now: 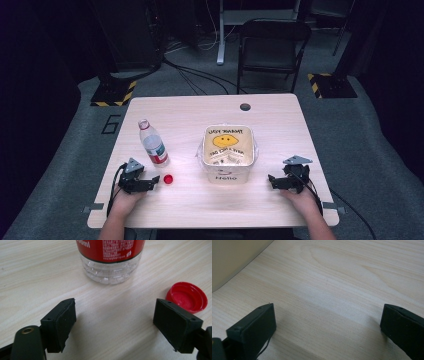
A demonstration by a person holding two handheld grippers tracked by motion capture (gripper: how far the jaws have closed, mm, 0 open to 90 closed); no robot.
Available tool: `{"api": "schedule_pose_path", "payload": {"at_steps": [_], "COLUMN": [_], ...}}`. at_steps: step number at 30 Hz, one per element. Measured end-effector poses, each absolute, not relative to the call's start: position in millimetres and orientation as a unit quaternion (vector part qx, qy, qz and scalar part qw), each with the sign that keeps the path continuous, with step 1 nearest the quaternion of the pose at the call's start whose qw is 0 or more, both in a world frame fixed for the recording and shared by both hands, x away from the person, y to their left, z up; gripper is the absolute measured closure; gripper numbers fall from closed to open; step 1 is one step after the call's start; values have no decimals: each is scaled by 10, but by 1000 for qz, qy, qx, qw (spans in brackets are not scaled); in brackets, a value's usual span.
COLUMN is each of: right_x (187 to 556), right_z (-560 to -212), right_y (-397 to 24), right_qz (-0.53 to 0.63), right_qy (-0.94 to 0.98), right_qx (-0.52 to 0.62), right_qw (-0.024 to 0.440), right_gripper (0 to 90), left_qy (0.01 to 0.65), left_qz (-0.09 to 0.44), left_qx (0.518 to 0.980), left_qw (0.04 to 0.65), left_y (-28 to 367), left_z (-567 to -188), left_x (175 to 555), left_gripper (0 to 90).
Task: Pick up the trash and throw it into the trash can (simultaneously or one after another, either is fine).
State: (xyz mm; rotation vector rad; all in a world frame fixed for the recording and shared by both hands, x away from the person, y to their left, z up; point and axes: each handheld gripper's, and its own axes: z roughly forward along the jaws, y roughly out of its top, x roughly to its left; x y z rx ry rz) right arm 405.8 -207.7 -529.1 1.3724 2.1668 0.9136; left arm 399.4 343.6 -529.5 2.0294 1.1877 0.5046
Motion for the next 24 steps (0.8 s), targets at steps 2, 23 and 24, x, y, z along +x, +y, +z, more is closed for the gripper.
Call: {"api": "schedule_pose_path", "payload": {"at_steps": [2,23,24], "right_x": [4052,4061,4059], "right_z": [-5291,-5291,-5288], "right_y": [-2085,-2104,-2100], "right_qz": [330,333,332], "right_qy": [781,792,791], "right_qx": [489,471,475], "right_qw": [204,200,198], "right_gripper": [0,0,0], "left_qy": [459,496,497], "left_qz": [198,162,163], "left_qx": [789,771,771], "left_qw": [357,364,365], "left_y": [3432,3571,3592], "left_z": [-5290,-5132,-5126], "left_x": [3987,3841,3838], "left_gripper": [188,316,323]}}
